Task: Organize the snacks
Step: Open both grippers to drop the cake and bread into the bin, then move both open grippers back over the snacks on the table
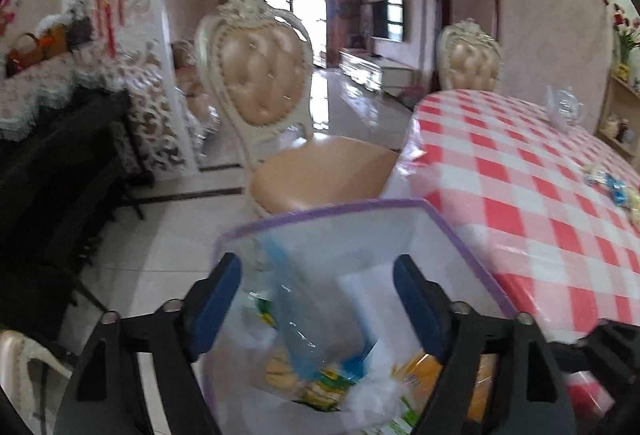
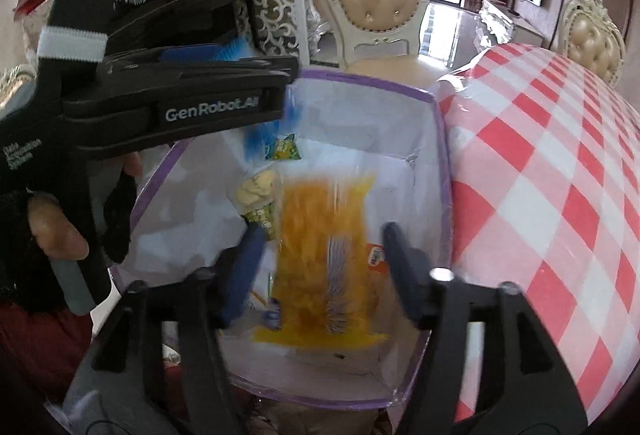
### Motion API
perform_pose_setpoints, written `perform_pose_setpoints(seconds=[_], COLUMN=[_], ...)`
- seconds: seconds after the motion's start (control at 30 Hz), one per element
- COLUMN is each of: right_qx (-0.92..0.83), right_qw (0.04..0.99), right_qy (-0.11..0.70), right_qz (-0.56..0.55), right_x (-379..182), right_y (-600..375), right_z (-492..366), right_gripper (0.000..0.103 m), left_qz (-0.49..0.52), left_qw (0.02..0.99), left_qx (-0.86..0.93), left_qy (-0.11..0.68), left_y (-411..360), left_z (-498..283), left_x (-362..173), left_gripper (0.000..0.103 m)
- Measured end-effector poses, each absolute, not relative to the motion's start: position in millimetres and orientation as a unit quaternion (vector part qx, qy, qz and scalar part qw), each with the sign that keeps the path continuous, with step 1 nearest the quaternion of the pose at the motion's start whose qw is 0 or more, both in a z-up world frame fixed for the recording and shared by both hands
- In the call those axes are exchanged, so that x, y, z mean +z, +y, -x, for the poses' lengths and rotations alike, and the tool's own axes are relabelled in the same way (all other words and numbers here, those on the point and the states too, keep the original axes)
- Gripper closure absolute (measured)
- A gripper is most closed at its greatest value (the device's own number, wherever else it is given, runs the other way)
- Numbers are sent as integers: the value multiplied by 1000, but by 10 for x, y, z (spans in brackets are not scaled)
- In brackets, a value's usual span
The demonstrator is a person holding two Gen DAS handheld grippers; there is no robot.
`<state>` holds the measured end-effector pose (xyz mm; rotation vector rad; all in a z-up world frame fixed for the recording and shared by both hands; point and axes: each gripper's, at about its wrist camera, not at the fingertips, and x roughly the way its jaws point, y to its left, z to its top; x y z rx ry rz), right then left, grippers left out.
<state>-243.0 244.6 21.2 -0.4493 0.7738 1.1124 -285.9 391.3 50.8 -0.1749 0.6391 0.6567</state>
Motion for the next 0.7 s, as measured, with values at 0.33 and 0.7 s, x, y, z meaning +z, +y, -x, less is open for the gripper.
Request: perform_pose_setpoints(seconds=[0.33, 0.7], right_qx=[454, 287], right_qw=[811, 888], right_qy=[338, 350], right_qz=[148, 77], right_x=[503, 522], right_y=[1543, -296], right_z=[2057, 1325], right_gripper=[24, 22], left_qz=[36, 107], left_qw=[897, 915], left_qx=[307, 64], left_qy=[316, 383], left_y=[3562, 2161], left_z=[2678, 1816], left_x=[503, 502], left_gripper=[15, 16])
